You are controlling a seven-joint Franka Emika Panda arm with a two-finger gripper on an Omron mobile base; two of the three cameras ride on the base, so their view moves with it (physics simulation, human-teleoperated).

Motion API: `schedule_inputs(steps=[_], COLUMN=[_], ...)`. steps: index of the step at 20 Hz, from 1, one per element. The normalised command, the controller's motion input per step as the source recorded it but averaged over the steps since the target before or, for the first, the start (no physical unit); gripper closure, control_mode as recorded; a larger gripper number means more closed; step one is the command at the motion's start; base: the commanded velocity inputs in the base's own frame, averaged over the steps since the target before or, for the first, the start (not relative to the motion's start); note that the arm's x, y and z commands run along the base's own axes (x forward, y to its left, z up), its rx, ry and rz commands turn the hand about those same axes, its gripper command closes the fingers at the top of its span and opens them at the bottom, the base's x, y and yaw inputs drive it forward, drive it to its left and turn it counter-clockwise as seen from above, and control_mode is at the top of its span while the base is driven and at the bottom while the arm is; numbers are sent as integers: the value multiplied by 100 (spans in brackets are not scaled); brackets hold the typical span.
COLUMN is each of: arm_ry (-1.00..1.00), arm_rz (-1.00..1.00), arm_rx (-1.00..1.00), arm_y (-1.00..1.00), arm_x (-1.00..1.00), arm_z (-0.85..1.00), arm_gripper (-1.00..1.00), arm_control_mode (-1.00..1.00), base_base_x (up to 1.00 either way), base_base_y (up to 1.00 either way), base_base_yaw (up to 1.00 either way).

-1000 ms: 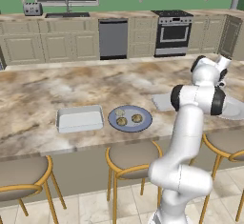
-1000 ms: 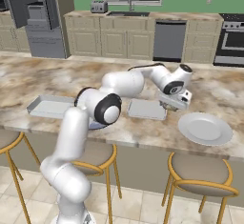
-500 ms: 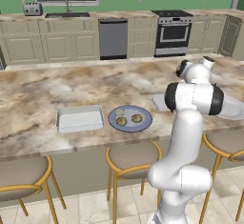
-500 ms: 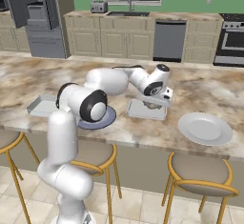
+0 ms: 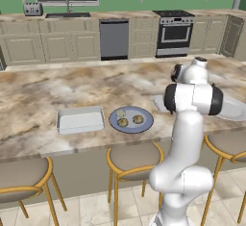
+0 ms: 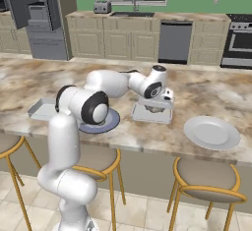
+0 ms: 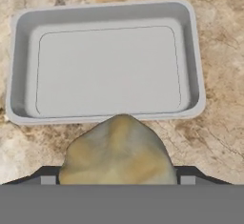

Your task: Place two dumplings into each of the tupperware containers and then place the containers in the fridge.

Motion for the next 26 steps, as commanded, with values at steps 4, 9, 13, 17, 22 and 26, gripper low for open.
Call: schedule_inputs(steps=[4, 9, 13, 17, 22, 26], arm_ry=[16, 5, 0, 0, 0, 0], arm_rz=[0, 0, 0, 0, 0, 0], arm_rx=[0, 3, 7, 4, 1, 0], arm_y=[0, -13, -25, -19, -12, 0], arm_x=[31, 40, 56, 51, 30, 0], arm_z=[0, -5, -13, -24, -27, -31], arm_gripper=[100, 100, 100, 100, 100, -100], arm_control_mode=[-100, -100, -100, -100, -100, -100], base_base_x=[0, 0, 0, 0, 0, 0], base_base_y=[0, 0, 0, 0, 0, 0], base_base_yaw=[0, 0, 0, 0, 0, 0])
